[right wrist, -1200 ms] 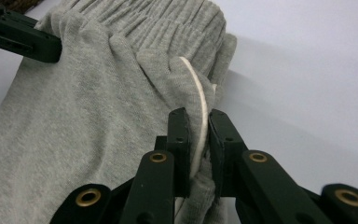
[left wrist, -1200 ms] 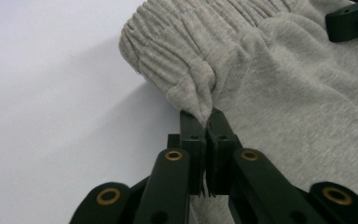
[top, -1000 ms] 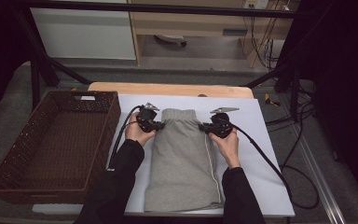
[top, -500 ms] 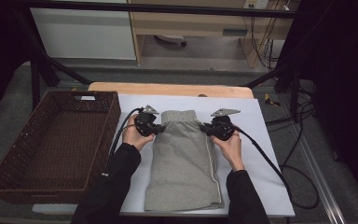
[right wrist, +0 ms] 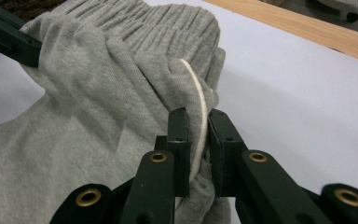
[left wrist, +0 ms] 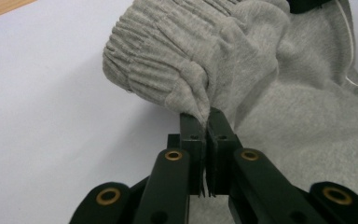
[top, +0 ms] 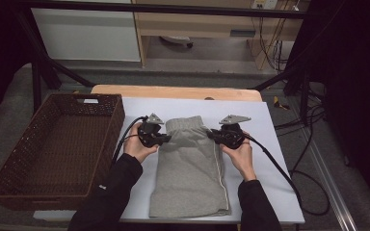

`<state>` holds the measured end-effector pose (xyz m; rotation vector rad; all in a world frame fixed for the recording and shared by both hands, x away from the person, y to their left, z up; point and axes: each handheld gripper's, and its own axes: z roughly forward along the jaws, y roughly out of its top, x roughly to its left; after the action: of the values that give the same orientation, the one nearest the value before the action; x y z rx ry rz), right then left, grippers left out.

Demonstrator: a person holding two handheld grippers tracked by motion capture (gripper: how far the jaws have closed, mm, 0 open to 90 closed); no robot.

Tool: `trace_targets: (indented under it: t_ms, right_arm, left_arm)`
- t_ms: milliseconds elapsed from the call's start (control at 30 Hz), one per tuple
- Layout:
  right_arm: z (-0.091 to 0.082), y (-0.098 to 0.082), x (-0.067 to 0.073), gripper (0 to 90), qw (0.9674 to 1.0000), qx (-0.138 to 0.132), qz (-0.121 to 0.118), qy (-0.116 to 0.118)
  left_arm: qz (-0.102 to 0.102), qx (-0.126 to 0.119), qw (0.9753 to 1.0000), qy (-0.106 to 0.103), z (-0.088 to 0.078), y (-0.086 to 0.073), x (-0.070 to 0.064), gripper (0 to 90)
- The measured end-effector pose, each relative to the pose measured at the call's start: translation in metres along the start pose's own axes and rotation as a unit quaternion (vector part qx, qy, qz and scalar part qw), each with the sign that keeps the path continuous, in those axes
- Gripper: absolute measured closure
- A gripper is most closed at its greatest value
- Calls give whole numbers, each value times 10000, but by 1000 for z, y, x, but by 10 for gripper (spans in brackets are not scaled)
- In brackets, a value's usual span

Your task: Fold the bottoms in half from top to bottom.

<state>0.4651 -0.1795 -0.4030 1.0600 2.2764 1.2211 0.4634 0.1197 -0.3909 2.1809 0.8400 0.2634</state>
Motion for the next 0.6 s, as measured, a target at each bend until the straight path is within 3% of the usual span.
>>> trace_targets:
  t_ms: [600]
  right_arm:
    - [-22,-6,18,805,9987,-76,-473,151]
  left_arm:
    - [150,13,9998,-90,-22,-12,-24,876]
